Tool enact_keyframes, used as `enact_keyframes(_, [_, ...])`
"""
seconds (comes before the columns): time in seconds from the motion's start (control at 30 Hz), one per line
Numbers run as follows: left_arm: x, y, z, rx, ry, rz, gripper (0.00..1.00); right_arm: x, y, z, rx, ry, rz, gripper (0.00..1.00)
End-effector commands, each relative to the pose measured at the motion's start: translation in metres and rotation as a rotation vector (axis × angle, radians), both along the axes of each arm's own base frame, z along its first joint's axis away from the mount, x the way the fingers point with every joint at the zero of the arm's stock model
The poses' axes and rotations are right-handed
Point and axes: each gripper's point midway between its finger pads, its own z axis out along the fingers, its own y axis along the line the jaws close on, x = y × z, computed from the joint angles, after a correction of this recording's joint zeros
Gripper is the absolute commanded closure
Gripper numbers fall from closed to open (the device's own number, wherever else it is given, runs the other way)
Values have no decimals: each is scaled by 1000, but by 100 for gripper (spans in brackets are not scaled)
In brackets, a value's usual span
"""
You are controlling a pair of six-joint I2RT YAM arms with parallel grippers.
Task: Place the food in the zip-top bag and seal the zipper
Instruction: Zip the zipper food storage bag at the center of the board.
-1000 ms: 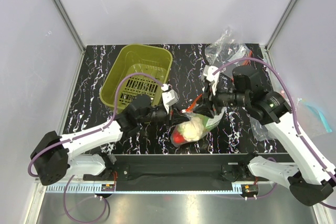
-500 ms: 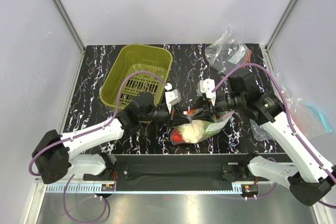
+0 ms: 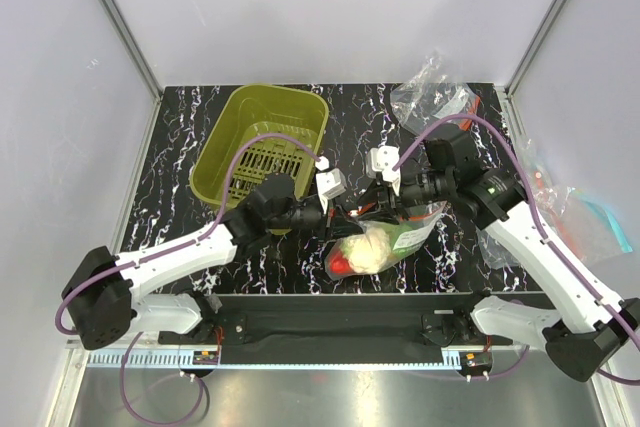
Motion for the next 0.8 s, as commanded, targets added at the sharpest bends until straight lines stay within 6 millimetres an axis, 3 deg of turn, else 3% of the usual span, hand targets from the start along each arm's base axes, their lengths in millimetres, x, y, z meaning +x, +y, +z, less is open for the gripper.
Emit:
enact_keyframes(0.0, [2,-7,37,-91,-83,-24,100,4,6,11,33,-54,22,59])
enact_keyframes(0.47, [4,-9,38,-85,-100,-31,100,4,11,3,21,-37,40,63])
enact_keyframes(0.5, [4,-9,38,-82,-100,-33,100,4,11,3,21,-42,38,65])
enact_keyframes(0.53, [3,-9,37,-80,-99,-34,100,4,11,2,17,-39,37,77])
enact_keyframes(0.63, [4,-9,39,-81,-105,-33,100,6,10,0,6,-44,36,100])
enact_keyframes(0.77, [2,0,50,-133,-126,0,100,4,6,-9,-25,-32,26,100])
